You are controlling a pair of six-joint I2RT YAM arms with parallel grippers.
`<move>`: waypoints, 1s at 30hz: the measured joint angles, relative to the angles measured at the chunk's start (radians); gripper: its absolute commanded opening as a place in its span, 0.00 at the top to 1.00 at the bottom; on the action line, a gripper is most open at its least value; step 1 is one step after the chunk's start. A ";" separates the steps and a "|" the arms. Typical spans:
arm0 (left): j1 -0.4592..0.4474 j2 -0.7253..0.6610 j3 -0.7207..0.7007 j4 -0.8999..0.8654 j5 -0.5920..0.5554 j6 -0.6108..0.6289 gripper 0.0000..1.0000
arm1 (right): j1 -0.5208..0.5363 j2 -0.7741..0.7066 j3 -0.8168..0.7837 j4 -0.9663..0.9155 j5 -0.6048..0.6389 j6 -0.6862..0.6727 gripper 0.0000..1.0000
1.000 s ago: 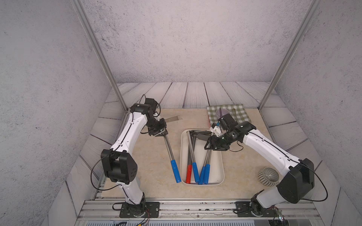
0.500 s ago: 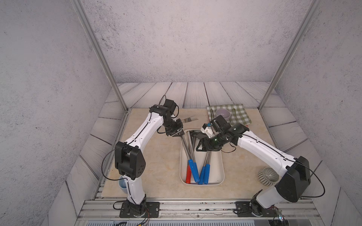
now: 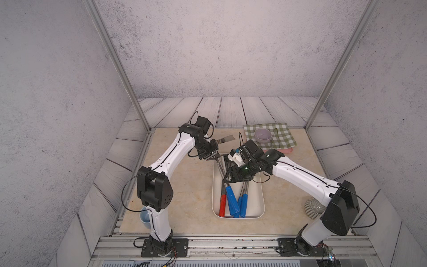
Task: Put the small hoe into the storage box
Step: Pick up the hoe from the center of the board.
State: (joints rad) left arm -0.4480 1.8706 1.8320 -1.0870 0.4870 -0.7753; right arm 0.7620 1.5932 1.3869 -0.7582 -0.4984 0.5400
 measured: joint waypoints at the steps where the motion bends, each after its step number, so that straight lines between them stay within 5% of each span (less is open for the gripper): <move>1: -0.002 0.001 0.001 0.000 0.000 -0.001 1.00 | 0.003 0.004 0.000 0.004 -0.002 0.003 0.31; 7: -0.008 0.007 0.002 0.005 0.000 -0.009 1.00 | 0.019 0.032 0.000 0.042 -0.032 0.034 0.40; 14: -0.008 0.008 0.002 0.008 0.000 -0.011 1.00 | 0.023 0.035 -0.001 0.079 -0.049 0.074 0.79; 22: -0.008 0.008 -0.003 0.016 0.003 -0.007 1.00 | 0.023 0.035 -0.003 0.083 -0.052 0.080 1.00; 27: -0.008 -0.021 -0.082 0.090 0.025 -0.015 0.67 | 0.023 0.035 -0.011 0.079 -0.051 0.095 1.00; 30: -0.008 -0.073 -0.187 0.195 0.059 -0.043 0.59 | 0.023 0.035 -0.013 0.082 -0.054 0.103 1.00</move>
State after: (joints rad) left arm -0.4564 1.7977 1.6451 -0.8921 0.5461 -0.8185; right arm 0.7849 1.6283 1.3739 -0.6758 -0.5522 0.6430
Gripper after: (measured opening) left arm 0.388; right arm 0.245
